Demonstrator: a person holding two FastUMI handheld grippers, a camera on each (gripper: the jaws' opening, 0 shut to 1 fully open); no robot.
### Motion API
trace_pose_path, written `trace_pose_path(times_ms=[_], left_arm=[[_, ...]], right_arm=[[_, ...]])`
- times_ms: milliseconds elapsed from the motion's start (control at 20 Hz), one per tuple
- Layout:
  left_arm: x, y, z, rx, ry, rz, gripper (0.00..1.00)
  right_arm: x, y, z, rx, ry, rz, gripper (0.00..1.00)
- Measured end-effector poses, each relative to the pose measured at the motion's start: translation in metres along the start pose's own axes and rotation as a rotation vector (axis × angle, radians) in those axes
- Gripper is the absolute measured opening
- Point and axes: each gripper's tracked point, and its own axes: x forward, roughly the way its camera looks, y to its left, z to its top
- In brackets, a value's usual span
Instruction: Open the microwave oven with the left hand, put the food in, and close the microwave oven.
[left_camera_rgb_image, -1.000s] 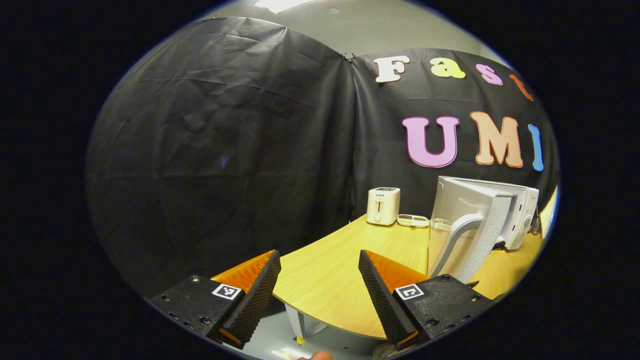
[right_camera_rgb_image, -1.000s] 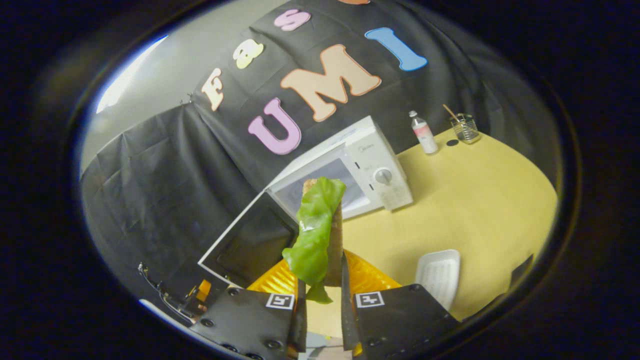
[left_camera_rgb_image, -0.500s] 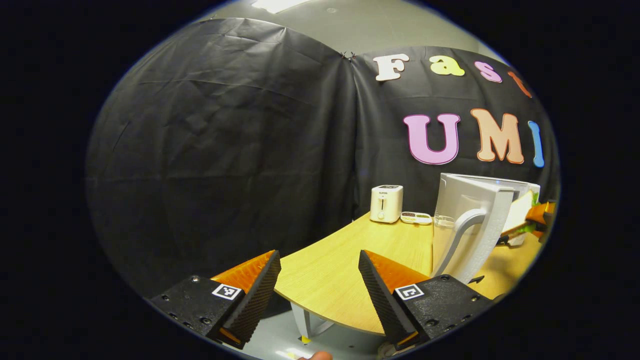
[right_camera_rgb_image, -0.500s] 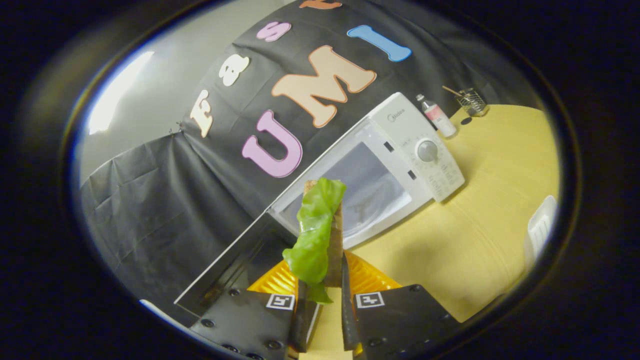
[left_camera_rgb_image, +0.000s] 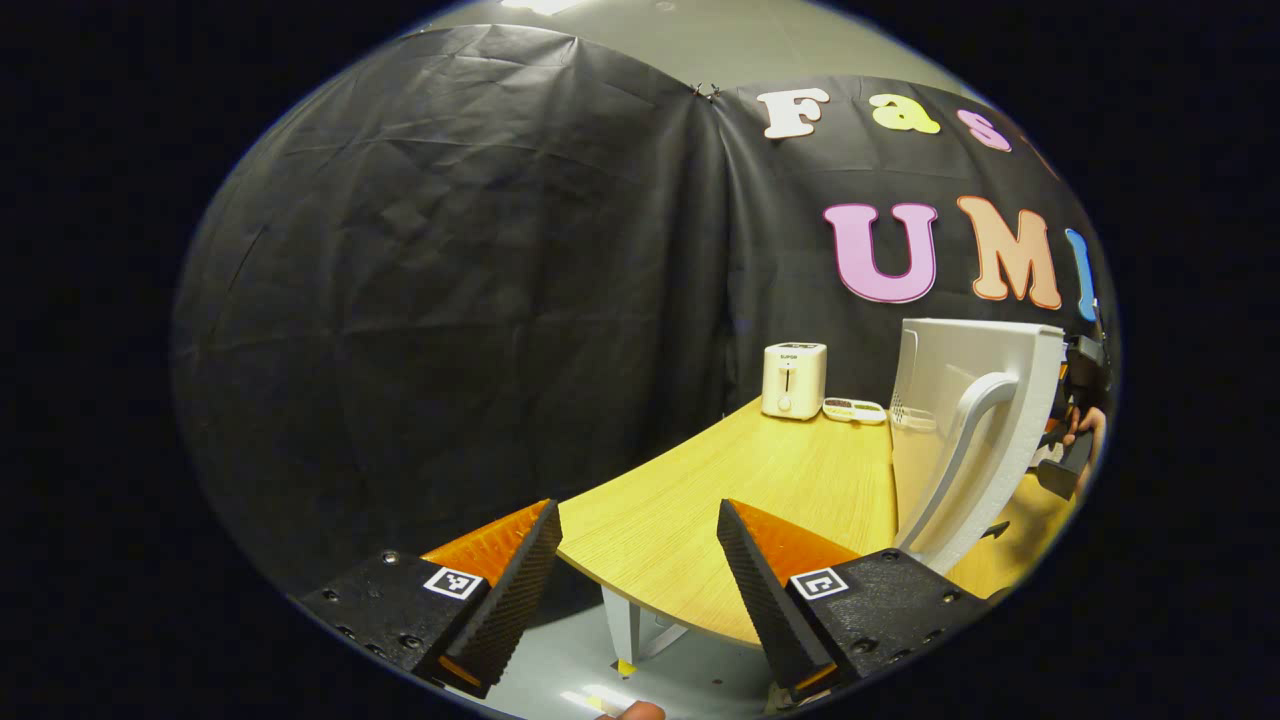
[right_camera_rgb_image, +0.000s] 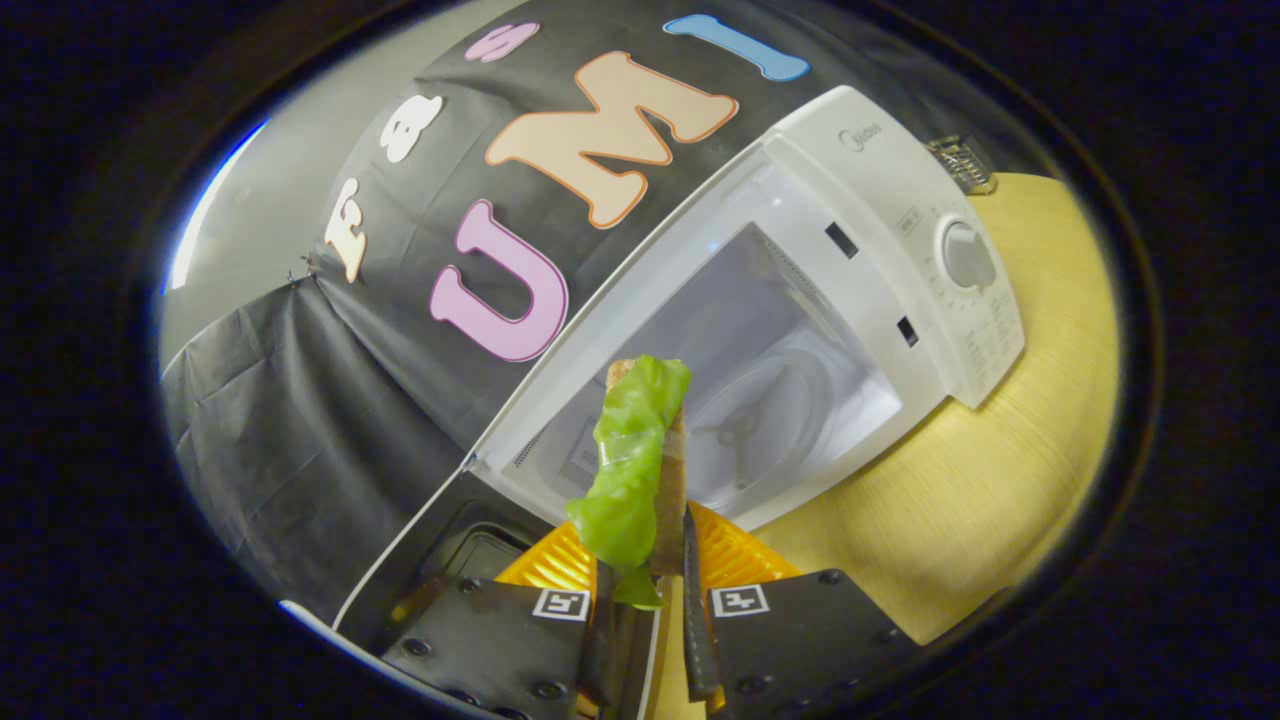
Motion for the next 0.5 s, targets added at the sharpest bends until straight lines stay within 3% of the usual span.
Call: trace_pose_path(times_ms=[350,450,500], left_arm=[[0.003,-0.007,0.007,-0.002,-0.024,-0.010,0.99],[0.004,-0.013,0.015,-0.004,-0.052,-0.026,0.93],[0.003,-0.016,0.022,-0.005,-0.070,-0.034,0.93]], right_arm=[[0.053,-0.025,0.000,0.015,-0.017,-0.062,0.29],[0.063,-0.032,0.002,0.013,-0.025,-0.076,0.29],[0.067,-0.038,0.004,-0.002,-0.030,-0.090,0.22]])
